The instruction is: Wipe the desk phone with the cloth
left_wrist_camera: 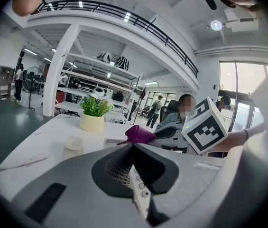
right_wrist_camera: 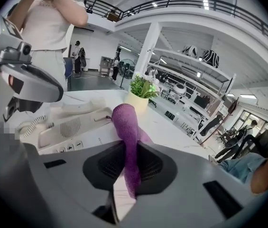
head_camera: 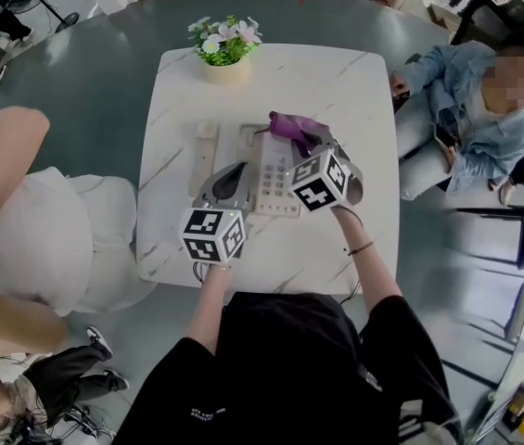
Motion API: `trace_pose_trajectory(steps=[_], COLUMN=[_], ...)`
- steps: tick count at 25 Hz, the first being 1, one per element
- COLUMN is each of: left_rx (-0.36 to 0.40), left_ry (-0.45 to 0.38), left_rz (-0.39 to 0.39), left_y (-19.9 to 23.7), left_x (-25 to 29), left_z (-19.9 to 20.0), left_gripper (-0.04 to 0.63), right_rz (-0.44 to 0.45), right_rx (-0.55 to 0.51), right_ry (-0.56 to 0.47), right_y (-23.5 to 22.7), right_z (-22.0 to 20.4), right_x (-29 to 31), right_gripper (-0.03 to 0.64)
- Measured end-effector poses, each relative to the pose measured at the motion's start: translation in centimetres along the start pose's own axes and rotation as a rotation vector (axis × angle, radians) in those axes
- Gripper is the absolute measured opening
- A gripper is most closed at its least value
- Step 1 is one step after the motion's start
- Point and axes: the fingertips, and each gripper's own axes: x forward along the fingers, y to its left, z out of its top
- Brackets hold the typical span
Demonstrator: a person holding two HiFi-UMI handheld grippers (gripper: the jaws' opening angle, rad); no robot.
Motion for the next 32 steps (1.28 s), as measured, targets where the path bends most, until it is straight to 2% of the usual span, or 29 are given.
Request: trace_pose_trajectory(steps=[32], left_rx=[-0.023], left_ry=[0.004], left_rz=[0.02], left_y=[-0.4], left_x=[-4.5], left_z=[-3.1], left_gripper=[-0.002], right_rz=[0.132], right_rx=[-0.053], right_ry=[0.052], right_y=[7.6], right_z=[-3.4], right_x=[-3.0], right_gripper=[0.043])
